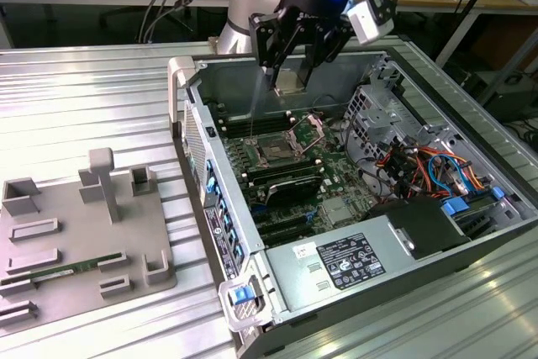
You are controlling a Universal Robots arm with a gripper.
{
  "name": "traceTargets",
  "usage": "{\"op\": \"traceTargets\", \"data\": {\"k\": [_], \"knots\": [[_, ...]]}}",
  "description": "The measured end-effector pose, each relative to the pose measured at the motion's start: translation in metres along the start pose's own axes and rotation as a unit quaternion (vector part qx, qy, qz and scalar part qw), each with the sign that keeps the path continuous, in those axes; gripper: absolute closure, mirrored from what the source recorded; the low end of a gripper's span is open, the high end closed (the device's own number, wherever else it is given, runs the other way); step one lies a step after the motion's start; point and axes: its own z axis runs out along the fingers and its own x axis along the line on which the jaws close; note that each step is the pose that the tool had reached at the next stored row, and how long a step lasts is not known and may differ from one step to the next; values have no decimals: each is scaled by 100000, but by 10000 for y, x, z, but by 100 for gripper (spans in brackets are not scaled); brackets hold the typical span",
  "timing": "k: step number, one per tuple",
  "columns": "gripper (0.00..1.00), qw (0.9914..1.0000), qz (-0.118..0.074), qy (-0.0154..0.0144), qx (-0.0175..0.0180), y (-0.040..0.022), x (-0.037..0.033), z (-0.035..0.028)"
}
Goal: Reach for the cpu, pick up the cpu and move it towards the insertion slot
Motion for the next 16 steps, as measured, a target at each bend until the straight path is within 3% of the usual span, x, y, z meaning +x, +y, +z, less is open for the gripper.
{"op": "traceTargets", "data": {"k": [16], "knots": [[45, 100000, -7, -2, -1, 62, -167, 0]]}}
